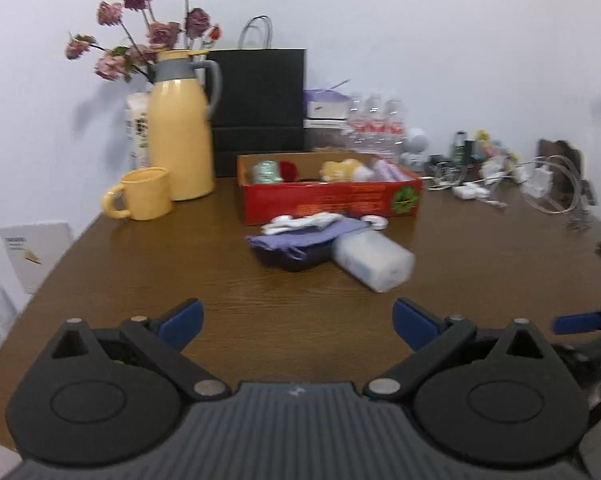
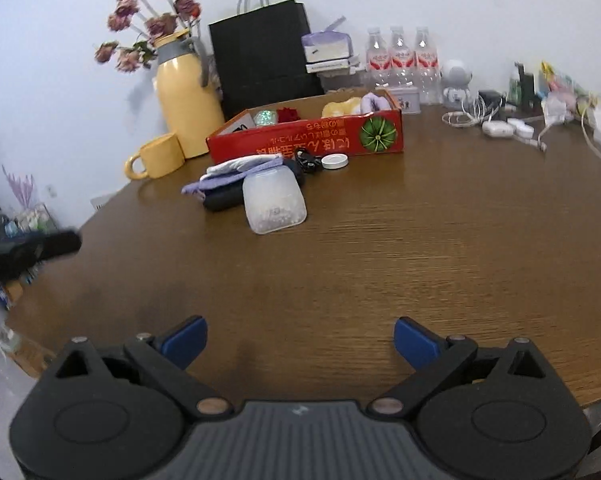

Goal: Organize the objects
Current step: 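Drop the red flower into the box and open the right tool, then grasp the white bottle cap with left tool while right tool grasps the black cable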

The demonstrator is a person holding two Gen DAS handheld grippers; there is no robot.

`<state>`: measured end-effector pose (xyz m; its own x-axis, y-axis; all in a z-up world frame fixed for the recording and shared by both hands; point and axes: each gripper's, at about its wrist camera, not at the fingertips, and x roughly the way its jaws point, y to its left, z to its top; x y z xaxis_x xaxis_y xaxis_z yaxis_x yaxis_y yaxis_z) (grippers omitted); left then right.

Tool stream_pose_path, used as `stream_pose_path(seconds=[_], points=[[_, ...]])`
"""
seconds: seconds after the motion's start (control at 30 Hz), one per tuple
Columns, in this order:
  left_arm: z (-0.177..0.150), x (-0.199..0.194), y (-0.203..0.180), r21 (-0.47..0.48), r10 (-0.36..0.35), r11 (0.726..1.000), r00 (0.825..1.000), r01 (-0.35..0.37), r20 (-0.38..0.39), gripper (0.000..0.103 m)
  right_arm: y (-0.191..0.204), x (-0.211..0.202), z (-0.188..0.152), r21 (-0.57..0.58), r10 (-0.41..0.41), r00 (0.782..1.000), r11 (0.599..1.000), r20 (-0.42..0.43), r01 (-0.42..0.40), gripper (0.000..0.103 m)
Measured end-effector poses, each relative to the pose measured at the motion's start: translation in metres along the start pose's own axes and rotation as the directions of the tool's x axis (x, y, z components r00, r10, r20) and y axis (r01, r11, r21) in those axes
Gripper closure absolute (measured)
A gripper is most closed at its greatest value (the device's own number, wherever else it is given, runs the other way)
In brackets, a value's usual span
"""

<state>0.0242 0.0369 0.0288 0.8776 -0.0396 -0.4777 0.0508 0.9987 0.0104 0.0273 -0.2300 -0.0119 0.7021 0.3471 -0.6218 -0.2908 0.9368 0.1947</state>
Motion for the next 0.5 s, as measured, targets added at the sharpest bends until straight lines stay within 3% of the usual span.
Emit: stream_pose_path(seconds=[0.2,0.3,0.43,0.5], points=[[-0.001,0.011,-0.002,-0.032,0.037,0.999,0.998,-0.035,0.054,0.0,0.002,-0.01,0.003,0.019,-0.041,0.984,0.999,0.176,0.038,0.003],[-0.001,0.025,0.001,-0.063,0.03,0.998,0.999,-0.028,0.029,0.0,0.0,0.003,0.005,0.029,-0.03,0.984,0.999,0.173,0.025,0.003],[0.004,0.047,0.013,-0.125,0.042,0.991,0.999,-0.04,0.013,0.001,-0.007,0.02,0.013,0.027,-0.082,0.98,0.997,0.184,0.079,0.004],[0.009,0.063,0.018,-0.138,0.052,0.989,0.999,-0.052,-0.003,0.01,-0.011,0.027,0.021,0.023,-0.087,0.976,0.996,0.198,0.084,0.006]])
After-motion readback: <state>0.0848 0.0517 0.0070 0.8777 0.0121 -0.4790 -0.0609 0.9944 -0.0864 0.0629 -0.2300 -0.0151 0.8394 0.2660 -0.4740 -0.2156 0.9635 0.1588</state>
